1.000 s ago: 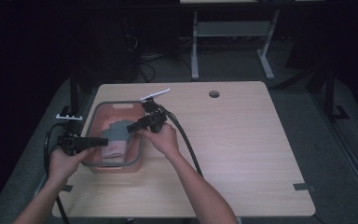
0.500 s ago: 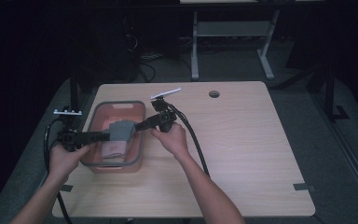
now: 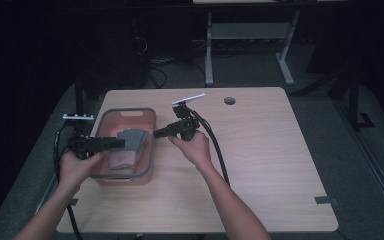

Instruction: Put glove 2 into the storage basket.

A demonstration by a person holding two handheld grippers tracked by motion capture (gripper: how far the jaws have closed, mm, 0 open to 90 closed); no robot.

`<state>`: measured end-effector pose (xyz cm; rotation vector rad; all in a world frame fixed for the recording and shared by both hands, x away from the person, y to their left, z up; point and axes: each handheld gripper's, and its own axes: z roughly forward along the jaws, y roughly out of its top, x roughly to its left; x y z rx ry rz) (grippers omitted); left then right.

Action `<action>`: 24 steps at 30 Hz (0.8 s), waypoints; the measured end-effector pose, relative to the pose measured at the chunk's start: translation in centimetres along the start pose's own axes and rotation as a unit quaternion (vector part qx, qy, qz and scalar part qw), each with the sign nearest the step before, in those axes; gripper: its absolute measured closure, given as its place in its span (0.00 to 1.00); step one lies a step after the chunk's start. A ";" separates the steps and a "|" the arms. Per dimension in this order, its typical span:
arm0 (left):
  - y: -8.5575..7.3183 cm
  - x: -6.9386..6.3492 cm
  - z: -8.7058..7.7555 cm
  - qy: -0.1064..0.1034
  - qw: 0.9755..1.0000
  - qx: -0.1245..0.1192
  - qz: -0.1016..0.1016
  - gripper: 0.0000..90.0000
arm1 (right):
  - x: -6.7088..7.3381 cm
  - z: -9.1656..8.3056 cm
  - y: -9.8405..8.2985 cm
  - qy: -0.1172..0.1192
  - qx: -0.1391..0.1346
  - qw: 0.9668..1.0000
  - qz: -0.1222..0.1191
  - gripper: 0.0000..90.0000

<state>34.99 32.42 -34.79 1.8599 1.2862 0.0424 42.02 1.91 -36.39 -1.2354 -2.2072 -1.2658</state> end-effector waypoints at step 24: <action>1.2 -2.9 2.2 -0.020 1.000 0.005 0.022 0.40 | -2.2 -4.9 -1.5 -0.016 -0.034 0.999 0.012 0.53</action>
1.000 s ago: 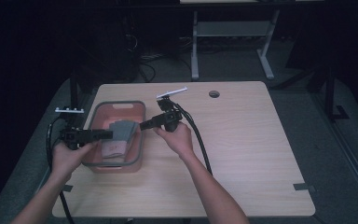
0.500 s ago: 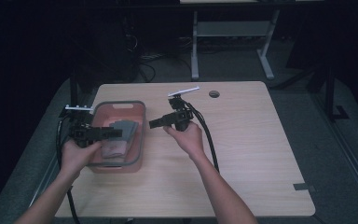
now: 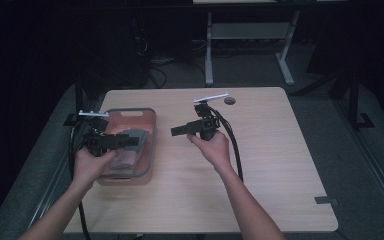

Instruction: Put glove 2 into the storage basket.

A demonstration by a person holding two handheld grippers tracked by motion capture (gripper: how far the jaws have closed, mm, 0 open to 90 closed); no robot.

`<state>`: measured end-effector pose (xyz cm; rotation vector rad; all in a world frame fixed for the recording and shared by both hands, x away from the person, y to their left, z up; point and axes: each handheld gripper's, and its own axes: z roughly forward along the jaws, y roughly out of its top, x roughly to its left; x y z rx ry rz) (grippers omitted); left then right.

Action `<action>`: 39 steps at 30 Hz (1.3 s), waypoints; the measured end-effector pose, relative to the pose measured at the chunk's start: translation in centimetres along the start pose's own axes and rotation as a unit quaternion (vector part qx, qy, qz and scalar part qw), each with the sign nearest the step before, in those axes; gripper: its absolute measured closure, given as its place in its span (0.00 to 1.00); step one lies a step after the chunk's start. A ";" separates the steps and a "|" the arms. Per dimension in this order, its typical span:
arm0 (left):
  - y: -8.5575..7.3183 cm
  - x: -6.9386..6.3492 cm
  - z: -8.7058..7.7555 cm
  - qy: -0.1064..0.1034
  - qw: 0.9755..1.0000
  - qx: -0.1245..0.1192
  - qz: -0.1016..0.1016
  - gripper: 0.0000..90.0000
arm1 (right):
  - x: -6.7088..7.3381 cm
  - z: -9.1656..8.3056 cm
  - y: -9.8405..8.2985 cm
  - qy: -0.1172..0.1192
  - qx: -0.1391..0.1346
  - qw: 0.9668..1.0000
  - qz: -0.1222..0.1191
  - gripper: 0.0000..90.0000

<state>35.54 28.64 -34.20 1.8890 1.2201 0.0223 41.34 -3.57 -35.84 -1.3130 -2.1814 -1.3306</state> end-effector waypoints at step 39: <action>1.4 -4.8 4.0 -0.047 0.998 0.006 0.031 0.32 | -3.7 -7.6 -3.0 -0.026 -0.038 0.998 0.038 0.47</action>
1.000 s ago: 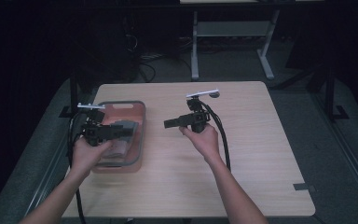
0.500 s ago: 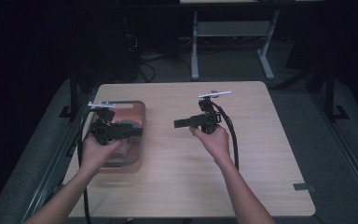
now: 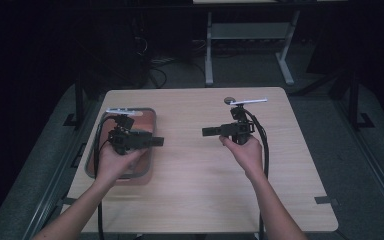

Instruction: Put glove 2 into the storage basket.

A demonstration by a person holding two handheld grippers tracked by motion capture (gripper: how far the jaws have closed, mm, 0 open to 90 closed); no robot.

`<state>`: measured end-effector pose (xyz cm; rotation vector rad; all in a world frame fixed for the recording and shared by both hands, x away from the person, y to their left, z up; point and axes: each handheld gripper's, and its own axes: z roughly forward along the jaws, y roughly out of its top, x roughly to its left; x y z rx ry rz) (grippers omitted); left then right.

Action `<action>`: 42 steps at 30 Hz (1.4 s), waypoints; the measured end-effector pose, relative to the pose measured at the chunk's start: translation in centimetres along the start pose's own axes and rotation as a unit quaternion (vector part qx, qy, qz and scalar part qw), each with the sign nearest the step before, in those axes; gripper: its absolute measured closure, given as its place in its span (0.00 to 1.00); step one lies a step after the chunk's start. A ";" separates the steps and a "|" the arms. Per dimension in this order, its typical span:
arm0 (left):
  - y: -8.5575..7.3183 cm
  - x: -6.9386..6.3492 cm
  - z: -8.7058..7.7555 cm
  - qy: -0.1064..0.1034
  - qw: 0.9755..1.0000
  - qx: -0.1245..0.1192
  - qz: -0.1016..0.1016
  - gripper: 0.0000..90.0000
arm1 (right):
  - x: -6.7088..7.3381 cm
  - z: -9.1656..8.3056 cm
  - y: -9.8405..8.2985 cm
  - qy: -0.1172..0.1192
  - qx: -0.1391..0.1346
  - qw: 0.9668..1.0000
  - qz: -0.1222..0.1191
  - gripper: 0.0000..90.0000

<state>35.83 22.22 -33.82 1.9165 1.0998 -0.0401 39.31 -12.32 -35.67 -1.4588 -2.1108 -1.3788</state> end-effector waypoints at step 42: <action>-0.8 -5.0 4.8 -0.046 0.998 0.018 0.035 0.25 | -4.9 -5.7 -4.6 -0.024 -0.021 0.999 0.043 0.39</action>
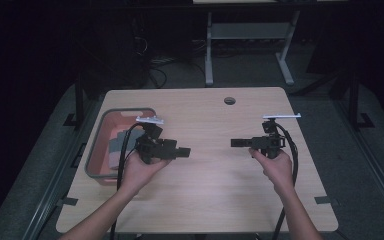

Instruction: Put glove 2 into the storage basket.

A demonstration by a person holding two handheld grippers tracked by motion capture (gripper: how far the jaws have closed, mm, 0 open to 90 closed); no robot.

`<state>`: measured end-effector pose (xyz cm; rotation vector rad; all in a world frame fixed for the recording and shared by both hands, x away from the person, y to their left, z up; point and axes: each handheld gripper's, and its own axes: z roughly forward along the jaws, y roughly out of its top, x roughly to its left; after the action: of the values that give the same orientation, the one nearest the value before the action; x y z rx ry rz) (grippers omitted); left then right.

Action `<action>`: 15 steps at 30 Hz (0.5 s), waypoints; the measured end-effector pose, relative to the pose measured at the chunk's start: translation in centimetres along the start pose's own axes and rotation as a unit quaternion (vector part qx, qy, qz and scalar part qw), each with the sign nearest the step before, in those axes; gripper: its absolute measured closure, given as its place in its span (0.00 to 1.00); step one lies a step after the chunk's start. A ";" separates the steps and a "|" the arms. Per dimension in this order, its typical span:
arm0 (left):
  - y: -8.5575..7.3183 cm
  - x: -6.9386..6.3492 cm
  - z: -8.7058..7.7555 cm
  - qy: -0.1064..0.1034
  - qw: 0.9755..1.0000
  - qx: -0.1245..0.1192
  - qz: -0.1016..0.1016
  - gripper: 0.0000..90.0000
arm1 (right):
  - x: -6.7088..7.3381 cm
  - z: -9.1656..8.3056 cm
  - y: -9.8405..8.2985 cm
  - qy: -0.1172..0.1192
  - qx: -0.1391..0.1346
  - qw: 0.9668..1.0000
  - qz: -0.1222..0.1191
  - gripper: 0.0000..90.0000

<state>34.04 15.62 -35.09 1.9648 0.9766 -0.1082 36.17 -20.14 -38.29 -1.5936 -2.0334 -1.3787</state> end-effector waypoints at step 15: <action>-1.4 -1.5 1.4 -0.015 1.000 0.005 0.016 0.25 | -2.7 -2.2 -2.3 -0.014 -0.019 1.000 0.019 0.38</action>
<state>32.47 14.05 -36.15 1.9814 0.9276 -0.1242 34.51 -23.49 -40.07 -1.6669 -1.9932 -1.3980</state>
